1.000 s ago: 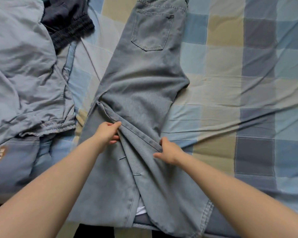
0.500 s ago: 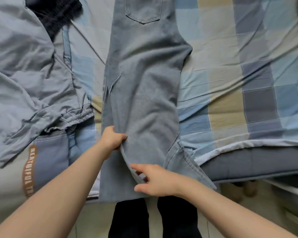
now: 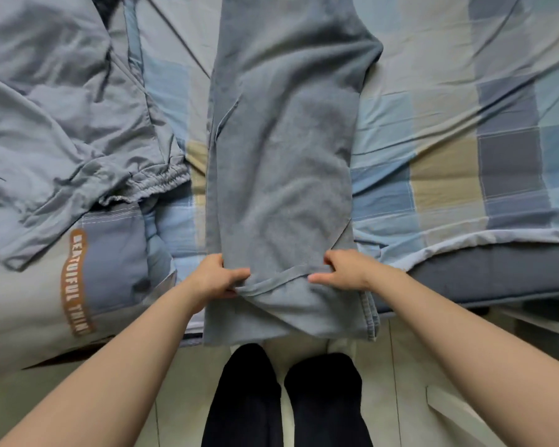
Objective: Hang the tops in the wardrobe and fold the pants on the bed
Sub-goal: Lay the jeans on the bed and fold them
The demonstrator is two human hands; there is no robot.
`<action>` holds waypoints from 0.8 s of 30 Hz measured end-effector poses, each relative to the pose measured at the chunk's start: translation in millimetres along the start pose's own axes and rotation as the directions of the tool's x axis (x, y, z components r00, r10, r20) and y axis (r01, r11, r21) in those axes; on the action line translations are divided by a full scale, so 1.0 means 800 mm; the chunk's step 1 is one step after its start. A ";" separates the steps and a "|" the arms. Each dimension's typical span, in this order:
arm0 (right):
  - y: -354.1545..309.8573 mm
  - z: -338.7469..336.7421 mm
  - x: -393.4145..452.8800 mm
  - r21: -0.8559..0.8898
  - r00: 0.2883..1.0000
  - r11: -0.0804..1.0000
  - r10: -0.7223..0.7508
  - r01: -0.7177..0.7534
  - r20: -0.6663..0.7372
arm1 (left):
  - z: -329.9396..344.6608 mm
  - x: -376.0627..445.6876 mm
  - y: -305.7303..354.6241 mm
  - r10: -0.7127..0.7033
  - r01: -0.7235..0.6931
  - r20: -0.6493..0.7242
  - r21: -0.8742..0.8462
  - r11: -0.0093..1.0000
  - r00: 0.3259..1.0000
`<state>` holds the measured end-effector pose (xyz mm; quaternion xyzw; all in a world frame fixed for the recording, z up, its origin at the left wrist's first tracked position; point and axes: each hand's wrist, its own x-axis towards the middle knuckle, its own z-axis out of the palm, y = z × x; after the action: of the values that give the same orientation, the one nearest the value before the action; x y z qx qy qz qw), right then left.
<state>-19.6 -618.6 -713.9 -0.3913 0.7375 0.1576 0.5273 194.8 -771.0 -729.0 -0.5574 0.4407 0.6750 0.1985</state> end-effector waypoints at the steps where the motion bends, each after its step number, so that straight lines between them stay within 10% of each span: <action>1: -0.005 0.006 -0.013 -0.067 0.996 0.997 -0.042 0.047 0.083 | -0.001 -0.008 -0.003 -0.017 0.019 0.054 -0.036 0.999 0.998; 7: -0.065 0.060 -0.094 0.234 0.856 0.945 -0.308 0.226 0.415 | -0.042 -0.030 -0.012 0.054 -0.041 0.144 -0.092 0.995 0.988; 11: -0.087 0.090 -0.108 0.080 0.790 0.944 -0.312 0.320 0.528 | -0.057 -0.033 -0.024 0.065 -0.061 0.043 -0.078 0.995 0.997; 15: -0.036 0.079 -0.059 0.206 0.995 0.973 -0.104 0.100 0.008 | -0.060 -0.024 -0.046 0.030 -0.028 -0.044 0.039 0.999 0.999; 17: -0.001 0.065 -0.024 0.403 0.930 0.915 0.175 -0.032 -0.324 | -0.055 -0.019 -0.049 0.033 -0.029 -0.074 0.053 0.998 0.997; 21: 0.016 0.046 0.015 0.842 0.878 0.534 0.436 -0.076 -0.198 | -0.045 -0.019 -0.049 0.024 -0.022 -0.086 0.020 1.000 0.996; 24: 0.004 0.043 0.021 0.750 0.814 0.661 0.431 0.010 -0.390 | -0.051 -0.019 -0.055 0.081 -0.074 -0.068 0.102 0.992 0.994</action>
<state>-1.4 -601.0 -743.2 -0.0865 0.8966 -0.1990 0.3859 256.6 -777.3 -730.7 -0.5534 0.5017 0.6391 0.1837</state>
